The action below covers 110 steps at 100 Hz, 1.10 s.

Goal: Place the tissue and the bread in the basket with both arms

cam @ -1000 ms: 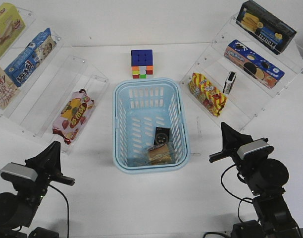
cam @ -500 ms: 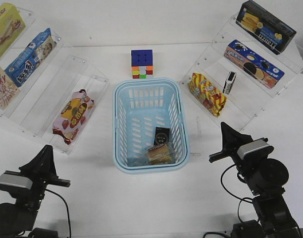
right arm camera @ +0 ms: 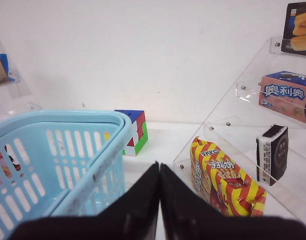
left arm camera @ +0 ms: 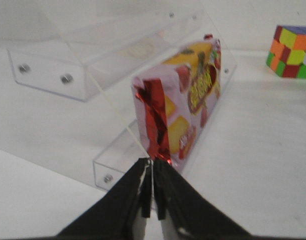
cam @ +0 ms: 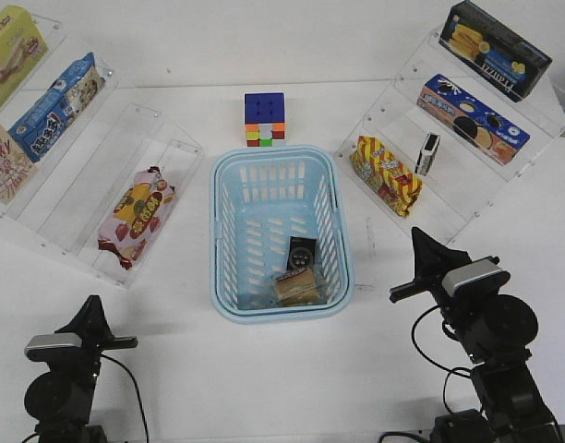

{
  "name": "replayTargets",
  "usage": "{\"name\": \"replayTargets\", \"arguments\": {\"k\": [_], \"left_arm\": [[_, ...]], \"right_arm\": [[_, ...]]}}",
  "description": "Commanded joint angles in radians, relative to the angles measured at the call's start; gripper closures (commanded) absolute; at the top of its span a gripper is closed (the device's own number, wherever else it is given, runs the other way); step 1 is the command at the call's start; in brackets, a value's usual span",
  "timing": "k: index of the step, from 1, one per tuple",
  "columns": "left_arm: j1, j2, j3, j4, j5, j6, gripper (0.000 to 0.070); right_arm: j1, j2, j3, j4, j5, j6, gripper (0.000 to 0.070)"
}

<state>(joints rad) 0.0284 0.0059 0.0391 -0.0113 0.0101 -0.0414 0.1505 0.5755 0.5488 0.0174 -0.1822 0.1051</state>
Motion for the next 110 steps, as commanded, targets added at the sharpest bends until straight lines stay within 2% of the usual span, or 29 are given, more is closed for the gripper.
{"name": "replayTargets", "arguments": {"k": [1,12,23,86,100,110], "left_arm": [[0.000,-0.003,-0.010,0.024,0.021,-0.005,0.0698],[0.000,-0.003,-0.026,0.027,0.023,-0.003,0.0698],[0.000,-0.003,-0.026,0.031,0.018,0.041,0.0699],[0.000,-0.003,-0.025,0.037,0.019,0.040,0.0698],[0.000,-0.003,-0.025,0.037,0.019,0.040,0.0698],[0.000,-0.003,-0.025,0.037,0.019,0.040,0.0698]], "right_arm": [[0.002,0.001,0.005,0.019,0.000,0.010,0.0696],[0.002,0.001,0.005,0.021,-0.001,0.010,0.0696],[0.001,0.001,0.005,0.027,0.000,0.010,0.0696],[0.001,0.001,0.005,0.051,0.000,0.010,0.0696],[0.001,-0.011,0.004,0.047,0.006,-0.009,0.0696],[0.000,-0.045,-0.013,0.041,0.030,-0.107,0.0696]]}}
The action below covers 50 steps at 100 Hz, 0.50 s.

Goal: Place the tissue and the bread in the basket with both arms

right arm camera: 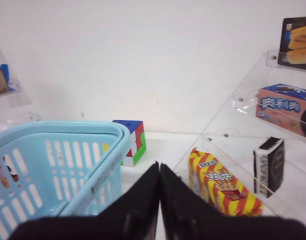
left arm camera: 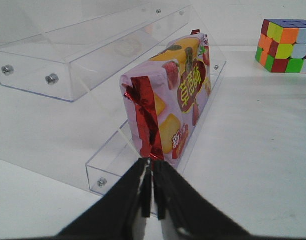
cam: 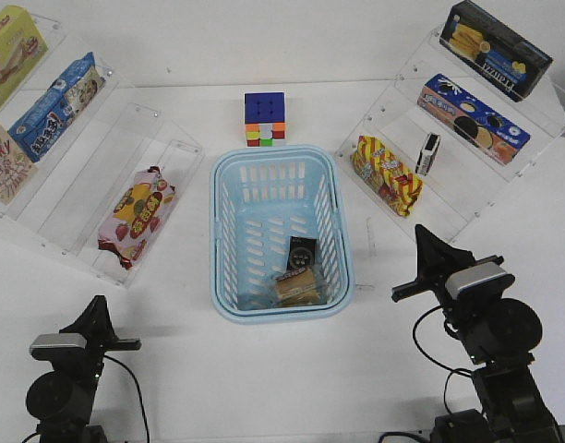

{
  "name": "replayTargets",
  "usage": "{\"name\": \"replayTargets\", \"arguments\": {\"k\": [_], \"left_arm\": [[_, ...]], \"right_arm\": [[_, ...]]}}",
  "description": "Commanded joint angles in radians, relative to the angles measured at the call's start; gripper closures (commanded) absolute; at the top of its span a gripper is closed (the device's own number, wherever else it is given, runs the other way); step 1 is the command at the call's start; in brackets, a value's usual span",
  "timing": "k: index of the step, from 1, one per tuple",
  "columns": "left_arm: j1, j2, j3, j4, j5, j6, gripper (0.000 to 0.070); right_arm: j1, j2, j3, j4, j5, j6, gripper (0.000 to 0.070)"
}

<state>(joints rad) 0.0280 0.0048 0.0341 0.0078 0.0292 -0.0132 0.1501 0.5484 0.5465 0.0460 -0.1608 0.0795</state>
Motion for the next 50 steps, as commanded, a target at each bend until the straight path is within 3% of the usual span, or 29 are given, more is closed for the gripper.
{"name": "replayTargets", "arguments": {"k": [1,15,32,50], "left_arm": [[0.000,-0.002,-0.020,0.018,0.000,0.012,0.0699],[0.000,-0.002,-0.020,0.018,0.000,0.012,0.0699],[0.000,-0.002,-0.020,0.018,0.000,0.012,0.0698],[0.000,-0.002,-0.020,0.018,0.000,0.012,0.0699]], "right_arm": [[-0.001,-0.021,-0.016,0.013,0.011,-0.093,0.0696],[-0.022,-0.124,-0.158,0.057,0.061,-0.209,0.0696],[-0.078,-0.339,-0.387,0.046,0.094,-0.215,0.0696],[-0.137,-0.556,-0.524,-0.086,0.113,-0.210,0.0696]]}}
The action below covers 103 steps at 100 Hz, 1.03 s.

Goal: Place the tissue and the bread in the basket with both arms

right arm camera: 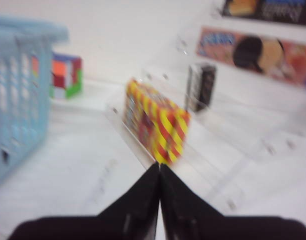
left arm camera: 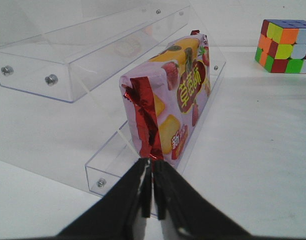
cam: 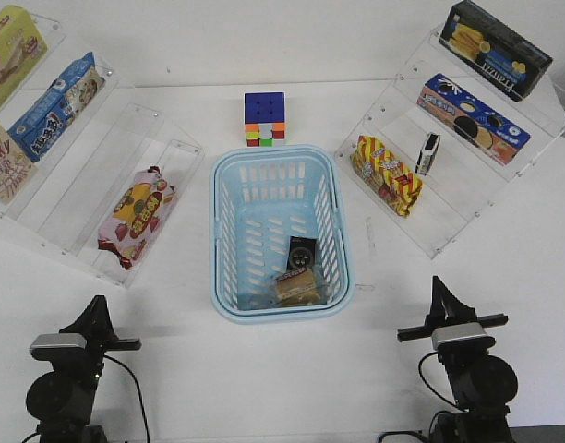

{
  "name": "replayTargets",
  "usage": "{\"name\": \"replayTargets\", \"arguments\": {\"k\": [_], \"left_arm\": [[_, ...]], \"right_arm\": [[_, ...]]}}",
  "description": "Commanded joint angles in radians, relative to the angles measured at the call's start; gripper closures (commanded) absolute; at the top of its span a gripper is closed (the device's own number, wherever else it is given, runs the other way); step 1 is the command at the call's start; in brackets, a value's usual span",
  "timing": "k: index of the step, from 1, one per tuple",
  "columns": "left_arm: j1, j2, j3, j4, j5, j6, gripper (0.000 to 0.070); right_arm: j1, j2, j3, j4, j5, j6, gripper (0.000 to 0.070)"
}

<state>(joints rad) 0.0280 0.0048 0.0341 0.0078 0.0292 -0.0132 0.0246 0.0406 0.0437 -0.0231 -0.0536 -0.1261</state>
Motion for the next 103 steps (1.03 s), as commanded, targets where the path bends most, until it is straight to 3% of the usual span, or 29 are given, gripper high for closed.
{"name": "replayTargets", "arguments": {"k": [1,11,22,103], "left_arm": [[0.000,-0.002,-0.020,0.017,0.000,0.012,0.0698],[0.000,-0.002,-0.020,0.018,0.000,0.012,0.0698],[0.000,-0.002,-0.020,0.019,0.000,0.012,0.0698],[0.000,-0.002,-0.020,0.023,0.000,0.012,0.0698]], "right_arm": [[-0.013,-0.046,-0.026,-0.015,0.005,-0.005,0.0696],[-0.024,-0.040,-0.032,-0.091,0.006,0.003,0.0696],[-0.023,-0.040,-0.031,-0.105,0.056,0.077,0.0696],[-0.018,-0.040,-0.031,-0.079,0.054,0.077,0.0696]]}}
